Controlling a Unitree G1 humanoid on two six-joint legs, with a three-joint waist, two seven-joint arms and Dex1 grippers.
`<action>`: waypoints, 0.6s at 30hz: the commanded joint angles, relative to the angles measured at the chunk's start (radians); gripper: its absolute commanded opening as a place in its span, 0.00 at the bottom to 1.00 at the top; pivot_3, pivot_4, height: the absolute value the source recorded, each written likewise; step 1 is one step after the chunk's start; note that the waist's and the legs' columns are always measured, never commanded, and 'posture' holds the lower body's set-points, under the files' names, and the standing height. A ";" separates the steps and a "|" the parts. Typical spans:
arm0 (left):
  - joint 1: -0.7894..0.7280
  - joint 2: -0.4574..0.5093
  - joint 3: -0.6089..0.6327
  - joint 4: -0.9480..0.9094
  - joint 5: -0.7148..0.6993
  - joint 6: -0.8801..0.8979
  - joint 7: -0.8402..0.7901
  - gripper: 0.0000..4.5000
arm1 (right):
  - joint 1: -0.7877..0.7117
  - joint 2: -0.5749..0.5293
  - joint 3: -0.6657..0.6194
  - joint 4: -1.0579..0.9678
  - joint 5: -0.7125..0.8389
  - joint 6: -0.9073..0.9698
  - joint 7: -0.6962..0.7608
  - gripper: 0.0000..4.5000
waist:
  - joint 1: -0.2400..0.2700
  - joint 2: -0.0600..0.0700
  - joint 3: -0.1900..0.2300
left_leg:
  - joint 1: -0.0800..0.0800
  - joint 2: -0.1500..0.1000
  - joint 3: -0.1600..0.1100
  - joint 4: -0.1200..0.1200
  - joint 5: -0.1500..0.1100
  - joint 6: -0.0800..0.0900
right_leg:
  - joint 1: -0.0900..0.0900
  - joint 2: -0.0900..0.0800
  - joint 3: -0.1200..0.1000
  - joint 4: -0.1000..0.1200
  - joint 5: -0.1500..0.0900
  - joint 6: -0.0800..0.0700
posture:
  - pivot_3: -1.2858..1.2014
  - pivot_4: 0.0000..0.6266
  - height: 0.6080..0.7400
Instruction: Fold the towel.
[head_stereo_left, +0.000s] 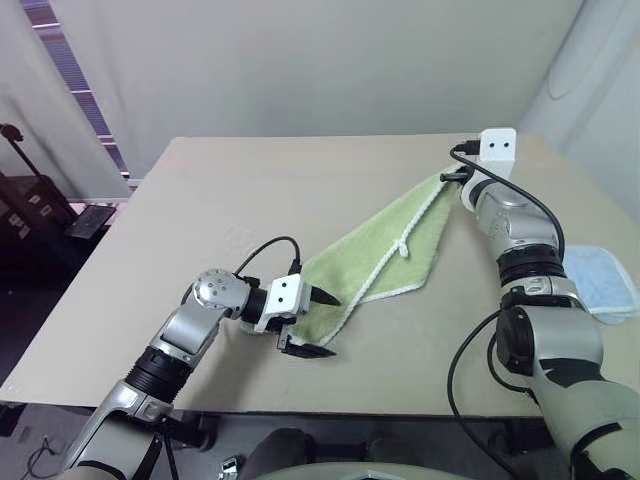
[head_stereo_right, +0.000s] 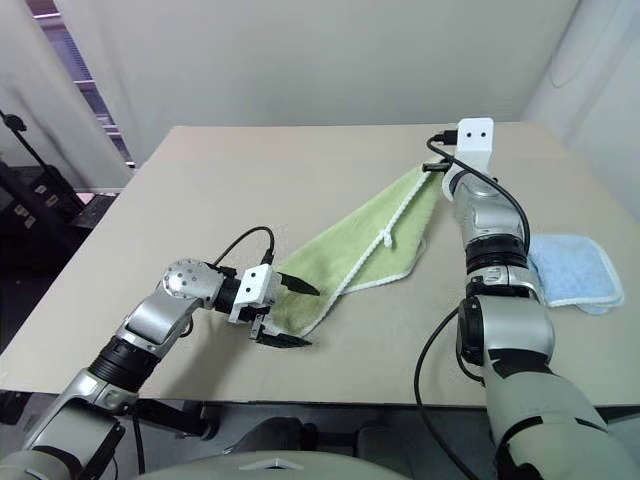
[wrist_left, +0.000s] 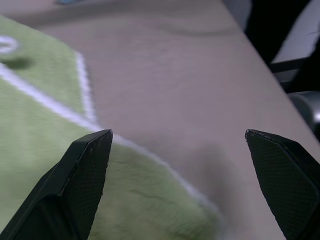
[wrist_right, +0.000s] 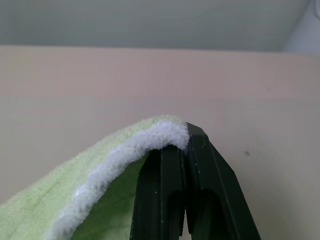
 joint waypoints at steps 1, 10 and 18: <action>-0.021 0.011 0.000 0.021 -0.013 0.016 -0.030 1.00 | -0.046 0.003 -0.001 0.009 -0.018 -0.043 -0.011 0.01 | -0.006 0.000 0.000 | 0.000 0.000 0.000 0.000 0.000 0.000 | 0.000 0.000 0.000 0.000 0.000 0.000 | 0.52 0.00 1.00; -0.043 0.033 -0.044 0.111 0.093 0.059 0.000 1.00 | -0.034 -0.005 -0.007 0.003 -0.024 -0.040 -0.002 0.01 | -0.024 0.000 0.000 | 0.000 0.000 -0.002 0.001 0.000 0.001 | -0.001 0.001 0.000 0.004 0.000 0.000 | 0.52 0.00 1.00; -0.052 0.019 -0.044 0.153 0.113 0.086 0.019 1.00 | -0.024 -0.005 -0.013 0.004 -0.026 -0.039 -0.015 0.01 | -0.024 0.000 0.000 | 0.000 0.000 -0.002 0.001 0.000 0.000 | -0.001 0.001 0.000 0.004 0.000 0.000 | 0.52 0.00 1.00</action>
